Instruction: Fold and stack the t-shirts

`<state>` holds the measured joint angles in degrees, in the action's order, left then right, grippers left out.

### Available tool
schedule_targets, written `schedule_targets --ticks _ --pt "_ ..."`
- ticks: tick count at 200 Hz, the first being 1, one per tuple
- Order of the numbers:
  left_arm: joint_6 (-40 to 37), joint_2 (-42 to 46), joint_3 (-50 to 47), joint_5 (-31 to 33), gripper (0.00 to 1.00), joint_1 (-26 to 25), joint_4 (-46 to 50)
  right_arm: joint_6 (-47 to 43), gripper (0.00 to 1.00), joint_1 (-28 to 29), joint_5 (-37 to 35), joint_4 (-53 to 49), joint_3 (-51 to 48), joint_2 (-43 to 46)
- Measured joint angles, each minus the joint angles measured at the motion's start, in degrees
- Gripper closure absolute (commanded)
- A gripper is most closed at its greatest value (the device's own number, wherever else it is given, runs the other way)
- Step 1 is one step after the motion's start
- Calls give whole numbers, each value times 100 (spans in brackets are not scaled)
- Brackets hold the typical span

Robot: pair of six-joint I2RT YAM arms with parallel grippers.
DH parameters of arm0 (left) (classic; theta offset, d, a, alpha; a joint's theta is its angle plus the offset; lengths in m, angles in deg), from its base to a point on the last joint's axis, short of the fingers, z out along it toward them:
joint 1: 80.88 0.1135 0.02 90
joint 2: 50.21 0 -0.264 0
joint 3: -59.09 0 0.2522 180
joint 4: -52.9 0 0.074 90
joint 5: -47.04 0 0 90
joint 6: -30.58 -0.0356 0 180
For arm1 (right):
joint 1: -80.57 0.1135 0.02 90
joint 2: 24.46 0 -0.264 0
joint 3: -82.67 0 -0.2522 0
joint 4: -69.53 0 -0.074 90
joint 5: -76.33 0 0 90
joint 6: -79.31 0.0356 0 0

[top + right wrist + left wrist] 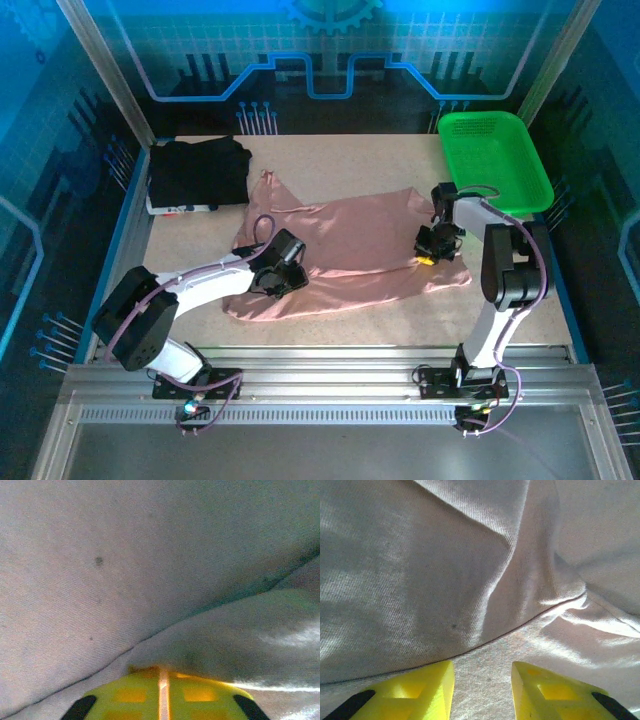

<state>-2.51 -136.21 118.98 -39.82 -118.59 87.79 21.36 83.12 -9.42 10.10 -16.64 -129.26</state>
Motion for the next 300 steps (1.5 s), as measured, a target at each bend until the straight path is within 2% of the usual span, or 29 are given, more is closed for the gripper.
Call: schedule_targets --ticks 15,45,97,111,150,181,217,235,259,273,300 --pt "0 -11 37 0 61 -33 -2 -20 79 -2 -87 -9 0 31" --pt "0 -332 468 -136 61 -192 -131 -9 80 -166 -74 59 -57 90" --pt "-7 -1165 1414 -435 60 -466 -426 -7 80 -295 164 201 481 -463" --pt "-9 -1281 1613 -494 59 -553 -479 -7 75 -293 286 297 691 -599" --pt "-31 -1611 1987 -599 58 -721 -540 -122 54 -245 656 437 1333 -761" --pt "-26 -1816 2162 -669 56 -754 -557 -214 49 -225 623 461 1335 -516" --pt "-24 -2006 2651 -953 52 -850 -560 -249 47 -332 455 328 612 417" --pt "-24 -2015 2959 -1123 53 -988 -551 -256 52 -417 435 221 306 826" --pt "20 -2052 3233 -1482 67 -1156 -651 -269 77 -455 531 203 15 981" --pt "35 -2188 3353 -1703 74 -1237 -704 -258 87 -455 616 229 -177 964" --pt "92 -2677 3519 -2004 81 -1364 -686 -201 93 -439 776 254 -411 868"
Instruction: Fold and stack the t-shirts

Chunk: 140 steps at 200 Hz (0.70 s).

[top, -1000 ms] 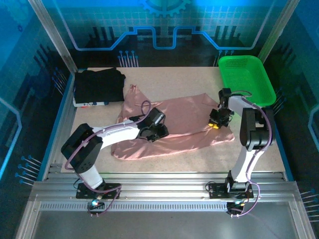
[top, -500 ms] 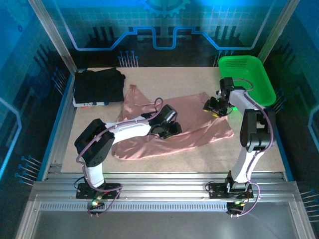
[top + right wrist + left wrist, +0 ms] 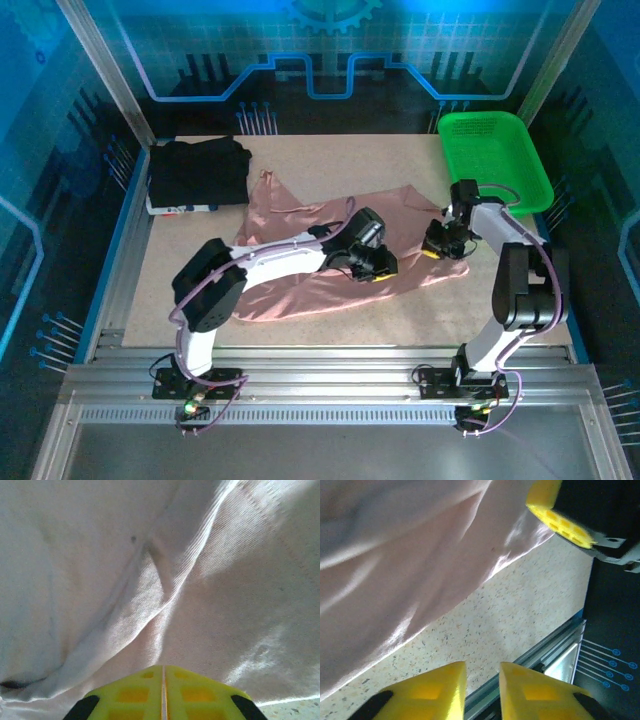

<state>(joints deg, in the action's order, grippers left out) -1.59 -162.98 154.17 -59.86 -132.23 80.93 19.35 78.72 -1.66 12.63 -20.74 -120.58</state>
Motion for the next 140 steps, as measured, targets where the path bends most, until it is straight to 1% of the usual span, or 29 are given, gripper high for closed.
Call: schedule_targets --ticks 22,46,94,140 --pt "35 -420 52 -33 85 -46 122 20 94 72 59 90 -17 -116" --pt "39 -713 83 79 85 13 260 61 94 205 92 184 -17 -243" --pt "13 -800 83 463 85 476 341 94 95 509 92 234 -15 -595" --pt "-107 -892 168 673 85 789 343 179 93 560 72 278 90 -778"
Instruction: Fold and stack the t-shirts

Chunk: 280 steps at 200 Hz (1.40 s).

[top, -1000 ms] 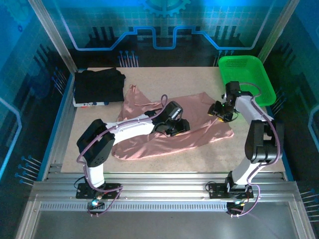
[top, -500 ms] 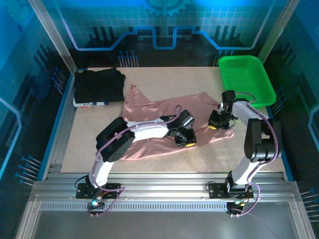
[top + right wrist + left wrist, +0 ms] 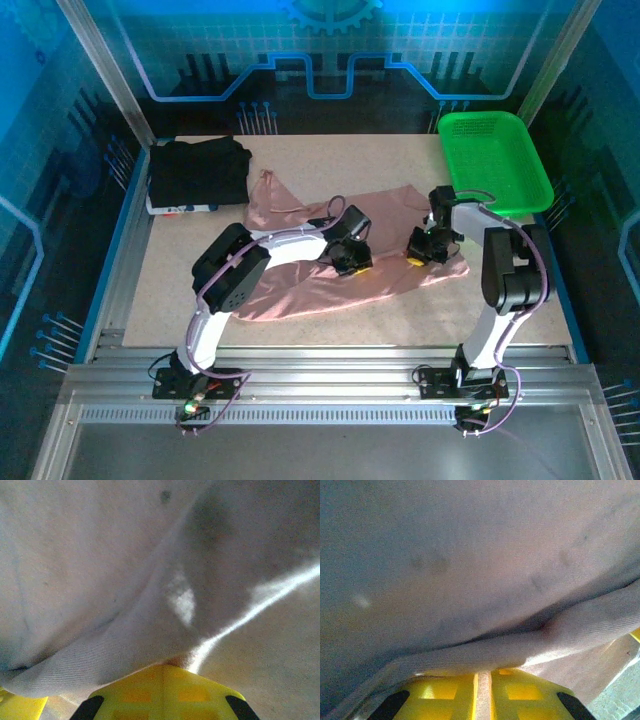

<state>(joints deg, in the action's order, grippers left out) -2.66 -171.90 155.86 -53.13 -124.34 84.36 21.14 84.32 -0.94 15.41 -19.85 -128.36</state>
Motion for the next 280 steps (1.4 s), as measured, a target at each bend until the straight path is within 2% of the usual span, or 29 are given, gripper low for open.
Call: schedule_targets --ticks 27,56,90,120,140,168,181,200,219,233,256,270,280 --pt "-33 0 92 138 85 105 15 42 89 20 -31 17 173 -144" --pt "-160 0 227 321 85 267 46 118 76 44 -129 17 365 -225" --pt "-269 0 227 511 83 448 166 127 69 39 -361 -20 638 -472" --pt "-313 184 -61 671 77 549 170 87 55 31 -376 -192 1036 -754" --pt "-343 728 -487 793 66 595 221 44 48 -17 -363 -232 1217 -861" --pt "-446 2050 -951 968 48 684 332 -44 34 -203 -328 -229 1182 -765" --pt "-476 2739 -1086 1069 41 734 367 -107 26 -319 -332 -267 1049 -509" --pt "-468 3694 -1427 1165 37 817 437 -225 17 -450 -391 -459 848 181" --pt "-389 4371 -2002 1257 36 901 610 -326 17 -544 -474 -590 688 1014" --pt "-258 4638 -2566 1320 38 960 719 -385 21 -636 -492 -627 514 1506" --pt "-20 4728 -3539 1349 48 1067 774 -352 41 -809 -498 -610 186 1580" --pt "103 4704 -3985 1349 52 1209 774 -289 56 -898 -531 -529 26 1180" --pt "175 4660 -4197 1370 56 1320 750 -243 60 -916 -654 -431 -63 828"
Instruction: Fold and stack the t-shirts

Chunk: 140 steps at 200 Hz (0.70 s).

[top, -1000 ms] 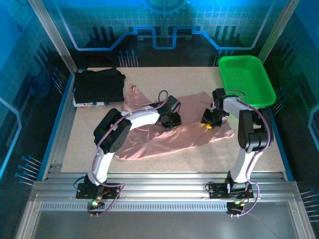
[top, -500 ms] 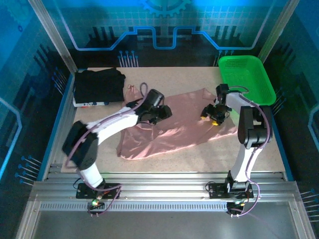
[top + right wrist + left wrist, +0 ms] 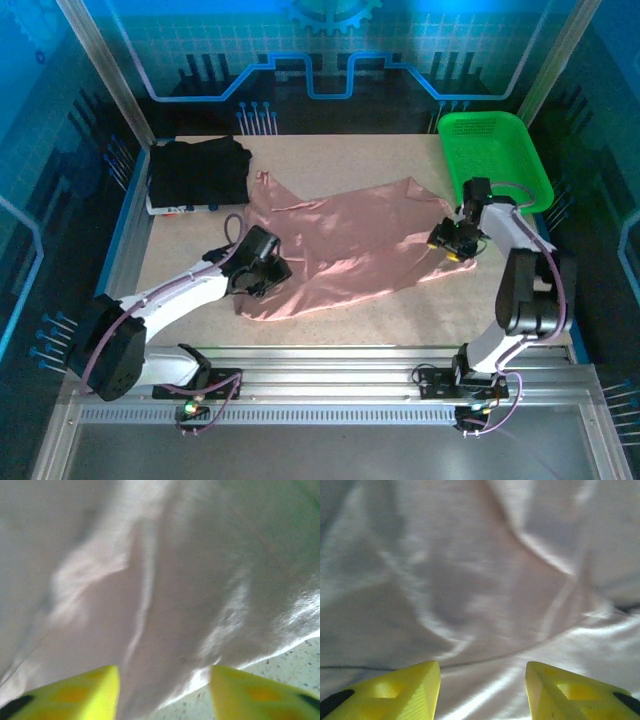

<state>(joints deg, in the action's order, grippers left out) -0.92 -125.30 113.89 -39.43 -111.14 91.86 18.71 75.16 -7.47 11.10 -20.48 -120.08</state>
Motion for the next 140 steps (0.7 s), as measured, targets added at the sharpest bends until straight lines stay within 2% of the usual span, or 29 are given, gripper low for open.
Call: schedule_targets --ticks 25,56,96,140 --pt "63 -164 -302 37 58 216 -114 162 62 50 -372 151 -136 -555" --pt "118 -221 -675 81 60 337 -162 245 63 203 -693 214 -210 -575" --pt "166 306 -1093 79 59 372 -243 280 64 313 -868 179 -872 9" --pt "264 1274 -1602 81 55 417 225 350 63 321 -901 -192 -1589 708"
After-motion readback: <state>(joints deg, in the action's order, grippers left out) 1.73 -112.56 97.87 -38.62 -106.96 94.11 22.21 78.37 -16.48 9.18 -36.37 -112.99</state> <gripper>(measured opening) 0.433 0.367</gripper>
